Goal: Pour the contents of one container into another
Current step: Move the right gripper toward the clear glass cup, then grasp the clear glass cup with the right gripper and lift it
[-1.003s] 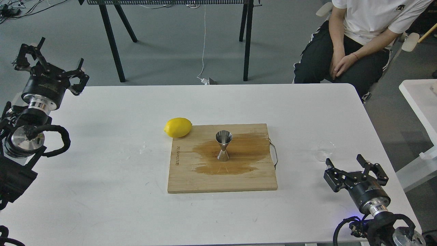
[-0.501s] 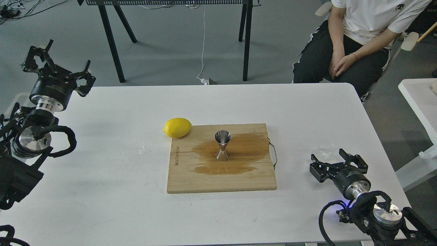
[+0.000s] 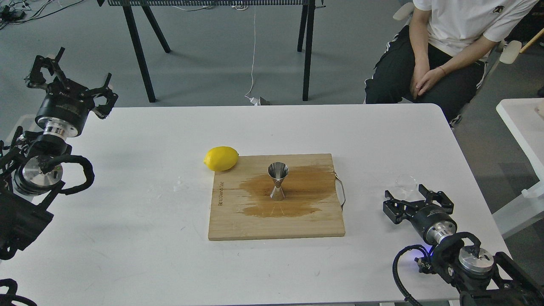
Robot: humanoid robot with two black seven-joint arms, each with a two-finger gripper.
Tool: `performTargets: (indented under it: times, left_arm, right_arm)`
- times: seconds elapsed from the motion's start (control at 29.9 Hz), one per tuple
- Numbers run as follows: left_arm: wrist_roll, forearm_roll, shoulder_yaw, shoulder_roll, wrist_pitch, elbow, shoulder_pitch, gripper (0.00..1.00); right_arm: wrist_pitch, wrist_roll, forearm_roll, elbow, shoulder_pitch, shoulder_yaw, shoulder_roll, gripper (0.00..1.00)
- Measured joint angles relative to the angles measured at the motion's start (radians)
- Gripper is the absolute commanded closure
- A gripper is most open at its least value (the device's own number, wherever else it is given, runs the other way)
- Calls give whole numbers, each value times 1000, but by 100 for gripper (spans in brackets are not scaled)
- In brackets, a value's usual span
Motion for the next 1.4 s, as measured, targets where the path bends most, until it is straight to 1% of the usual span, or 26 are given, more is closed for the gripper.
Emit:
performTargets:
  times: [0.07, 0.17, 0.23, 0.37, 0.8, 0.84, 0.9, 0.97, 1.0, 1.2, 1.3, 1.4]
  left_arm:
    - [0, 0, 1, 1, -2, -1, -3, 0]
    - [0, 0, 3, 3, -3, -1, -3, 0]
    - [0, 0, 3, 5, -4, -1, -4, 0]
    - [1, 0, 1, 6, -5, -1, -5, 0]
    - [2, 0, -5, 10, -6, -1, -5, 0]
    - [2, 0, -5, 10, -6, -1, -5, 0]
    - [2, 0, -5, 10, -6, -1, -5, 0]
    - [2, 0, -5, 10, -6, -1, -5, 0]
    - [2, 0, -5, 10, -6, -1, -5, 0]
    - [2, 0, -5, 11, -5, -1, -5, 0]
    - [2, 0, -5, 16, -5, -1, -5, 0]
    - [2, -1, -5, 23, -5, -1, -5, 0]
  right_arm:
    - [3, -1, 0, -5, 4, 0, 3, 26]
    - [14, -1, 1, -7, 5, 6, 10, 34]
    - [29, -2, 1, -7, 5, 6, 15, 42]
    - [44, -2, 2, -7, 5, 3, 16, 48]
    - [50, 0, 2, -4, -5, -5, 17, 51]
    - [51, 0, 2, -1, -7, -5, 17, 54]
    - [60, -1, 4, 7, -11, -5, 17, 62]
    - [78, -3, 4, 15, -15, -7, 17, 77]
    - [85, -3, 4, 17, -16, -10, 15, 81]
    - [95, -3, 1, 29, -18, -20, 12, 81]
    - [91, -4, 4, 103, -42, -18, 7, 81]
    - [62, -5, 4, 224, -62, -16, -18, 81]
